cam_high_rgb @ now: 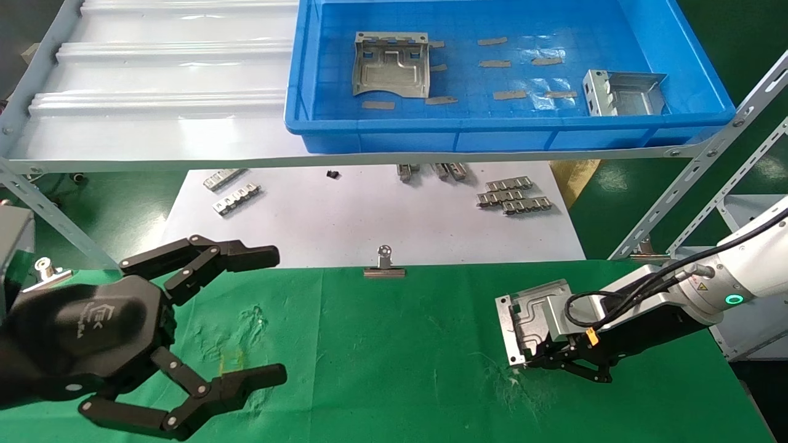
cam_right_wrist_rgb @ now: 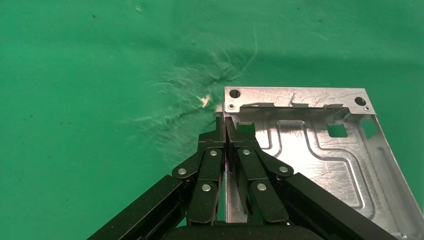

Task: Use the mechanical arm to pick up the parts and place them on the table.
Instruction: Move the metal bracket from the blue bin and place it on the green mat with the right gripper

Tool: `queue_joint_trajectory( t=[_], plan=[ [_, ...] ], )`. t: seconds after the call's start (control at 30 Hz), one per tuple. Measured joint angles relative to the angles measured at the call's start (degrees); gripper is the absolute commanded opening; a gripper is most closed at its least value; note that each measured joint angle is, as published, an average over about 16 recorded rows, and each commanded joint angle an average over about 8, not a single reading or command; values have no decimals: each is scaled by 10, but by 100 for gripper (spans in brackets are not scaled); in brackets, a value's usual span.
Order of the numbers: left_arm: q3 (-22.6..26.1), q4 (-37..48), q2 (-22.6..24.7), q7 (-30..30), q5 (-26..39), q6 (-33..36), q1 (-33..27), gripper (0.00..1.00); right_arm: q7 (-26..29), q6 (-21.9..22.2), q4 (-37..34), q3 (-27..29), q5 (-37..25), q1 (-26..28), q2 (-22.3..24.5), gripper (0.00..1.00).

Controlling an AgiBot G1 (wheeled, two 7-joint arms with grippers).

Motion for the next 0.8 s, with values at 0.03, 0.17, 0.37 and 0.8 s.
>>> queue_joint_trajectory(
  t=[0.03, 0.17, 0.37, 0.8],
  plan=[
    [0, 0, 0, 0, 0, 0, 0, 100, -4, 3, -6, 0, 0, -1, -2, 0],
    [0, 0, 0, 0, 0, 0, 0, 100, -17, 13, -25, 1, 0, -6, -9, 6],
    [0, 0, 0, 0, 0, 0, 0, 100, -32, 24, -46, -1, -3, -11, -19, 76],
    [0, 0, 0, 0, 0, 0, 0, 100, -54, 27, -68, -8, -13, -3, -30, 100]
  ],
)
